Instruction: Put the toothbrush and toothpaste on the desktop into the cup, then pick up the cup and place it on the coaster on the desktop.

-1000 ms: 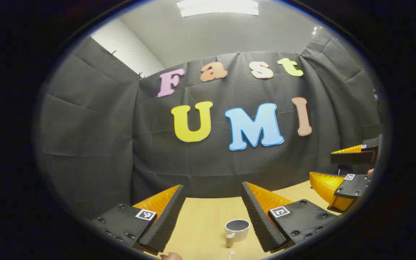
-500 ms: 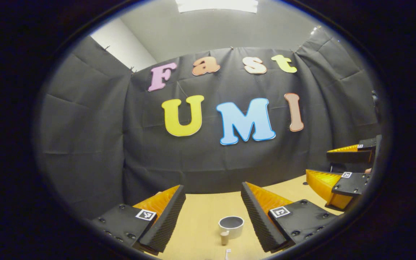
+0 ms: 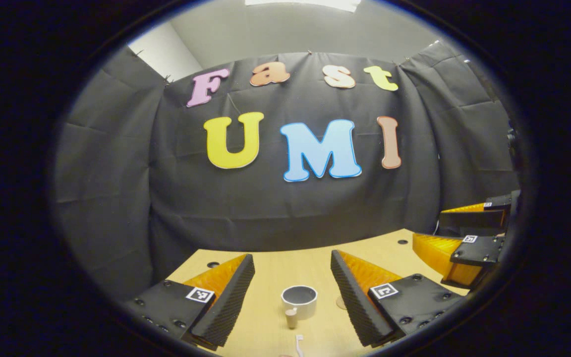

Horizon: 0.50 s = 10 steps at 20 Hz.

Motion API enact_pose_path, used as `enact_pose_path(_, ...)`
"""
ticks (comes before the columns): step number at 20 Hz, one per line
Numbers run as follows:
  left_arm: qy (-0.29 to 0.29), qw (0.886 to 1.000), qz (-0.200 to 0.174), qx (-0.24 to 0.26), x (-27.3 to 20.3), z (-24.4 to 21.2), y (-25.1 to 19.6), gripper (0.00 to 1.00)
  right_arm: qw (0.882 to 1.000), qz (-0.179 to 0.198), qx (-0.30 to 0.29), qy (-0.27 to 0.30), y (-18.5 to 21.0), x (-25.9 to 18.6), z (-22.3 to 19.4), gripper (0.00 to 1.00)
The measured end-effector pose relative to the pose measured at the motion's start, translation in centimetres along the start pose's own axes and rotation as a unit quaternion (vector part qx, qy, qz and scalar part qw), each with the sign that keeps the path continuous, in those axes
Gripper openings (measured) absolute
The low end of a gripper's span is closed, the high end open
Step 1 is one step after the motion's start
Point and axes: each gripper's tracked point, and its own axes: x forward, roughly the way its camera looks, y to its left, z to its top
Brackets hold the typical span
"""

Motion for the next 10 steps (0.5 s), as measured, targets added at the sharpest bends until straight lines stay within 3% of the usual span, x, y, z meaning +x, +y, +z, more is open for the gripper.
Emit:
enact_pose_path(5, 0.066, 0.998, -0.024, -0.006, 0.3, -4.2, -1.0, 1.00, 0.996, 0.018, 0.013, 0.081, 0.8, -0.3, -4.2, 0.91)
enact_pose_path(10, 0.163, 0.986, -0.041, -0.014, -0.4, -11.1, -1.8, 1.00, 0.982, 0.030, 0.025, 0.186, 2.0, -0.7, -9.7, 0.91)
